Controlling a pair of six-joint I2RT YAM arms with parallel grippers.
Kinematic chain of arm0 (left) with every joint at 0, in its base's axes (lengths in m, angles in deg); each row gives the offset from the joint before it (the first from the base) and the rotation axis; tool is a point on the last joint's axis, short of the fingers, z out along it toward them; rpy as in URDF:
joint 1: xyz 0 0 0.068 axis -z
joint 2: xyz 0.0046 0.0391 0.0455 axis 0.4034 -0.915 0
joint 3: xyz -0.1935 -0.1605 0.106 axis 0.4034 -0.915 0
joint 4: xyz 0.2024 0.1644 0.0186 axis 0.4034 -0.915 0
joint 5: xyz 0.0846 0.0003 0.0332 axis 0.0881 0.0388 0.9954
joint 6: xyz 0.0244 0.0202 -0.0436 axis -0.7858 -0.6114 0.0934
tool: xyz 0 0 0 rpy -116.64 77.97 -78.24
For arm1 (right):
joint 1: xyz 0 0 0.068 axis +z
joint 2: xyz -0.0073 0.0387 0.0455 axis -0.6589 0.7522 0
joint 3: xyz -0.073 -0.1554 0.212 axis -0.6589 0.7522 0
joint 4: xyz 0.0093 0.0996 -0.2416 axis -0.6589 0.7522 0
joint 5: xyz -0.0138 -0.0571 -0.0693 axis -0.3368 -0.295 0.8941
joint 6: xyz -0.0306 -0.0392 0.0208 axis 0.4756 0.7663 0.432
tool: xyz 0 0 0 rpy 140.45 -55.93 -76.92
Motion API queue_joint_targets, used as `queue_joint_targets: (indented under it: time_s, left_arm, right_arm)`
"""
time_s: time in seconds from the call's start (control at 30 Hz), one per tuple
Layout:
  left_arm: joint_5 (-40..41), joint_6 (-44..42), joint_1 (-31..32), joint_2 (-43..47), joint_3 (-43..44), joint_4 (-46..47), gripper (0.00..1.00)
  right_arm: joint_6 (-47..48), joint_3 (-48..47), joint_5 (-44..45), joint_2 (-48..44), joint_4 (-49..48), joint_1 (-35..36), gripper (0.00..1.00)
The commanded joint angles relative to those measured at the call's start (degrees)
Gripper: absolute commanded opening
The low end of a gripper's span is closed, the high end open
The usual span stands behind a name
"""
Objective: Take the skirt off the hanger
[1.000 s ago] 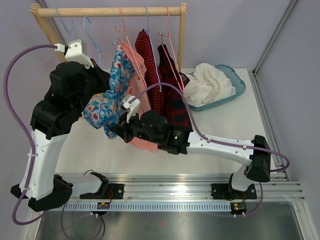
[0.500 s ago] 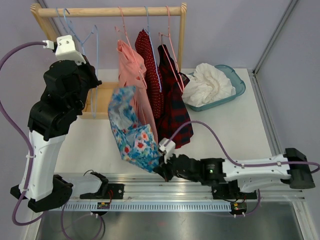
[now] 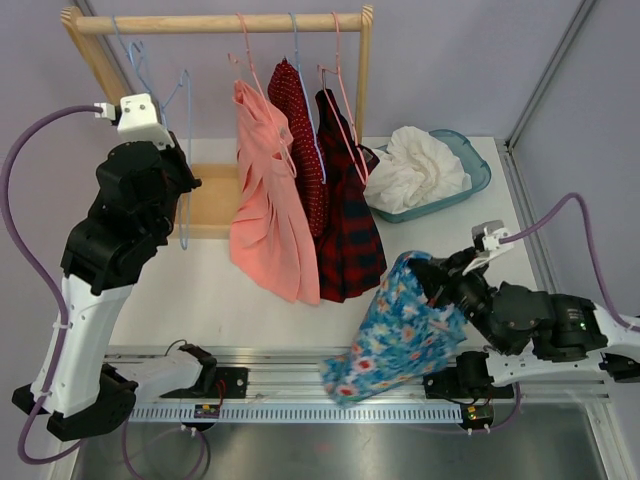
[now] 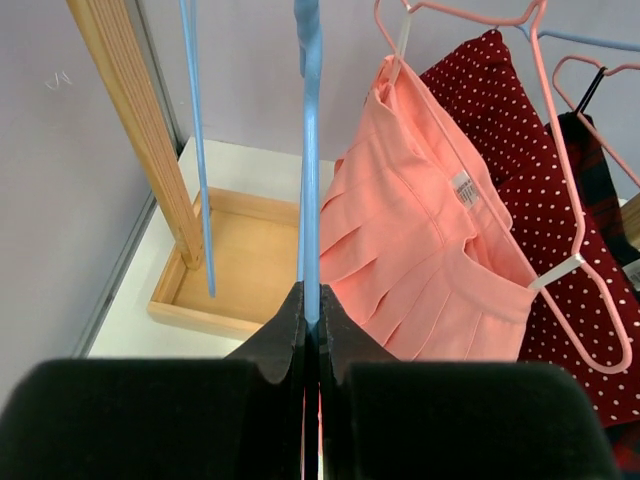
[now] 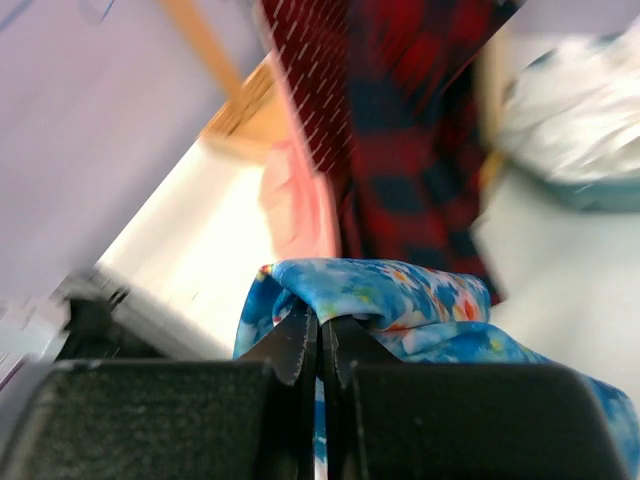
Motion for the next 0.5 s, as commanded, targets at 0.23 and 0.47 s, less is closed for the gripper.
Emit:
queue_joint_targets:
  time_s: [0.23,0.47]
  left_arm:
    - [0.88,-1.0,0.08,4.53,-9.43,5.35,0.0]
    - [1.4,-0.29,0.08,6.99,-14.8,5.53,0.0]
  right_arm:
    - [47.27,-14.24,11.8,8.23,-24.99,-2.85,0.0]
    - [47.15,-32.09,0.19,31.15,-0.82,-30.27,0.0]
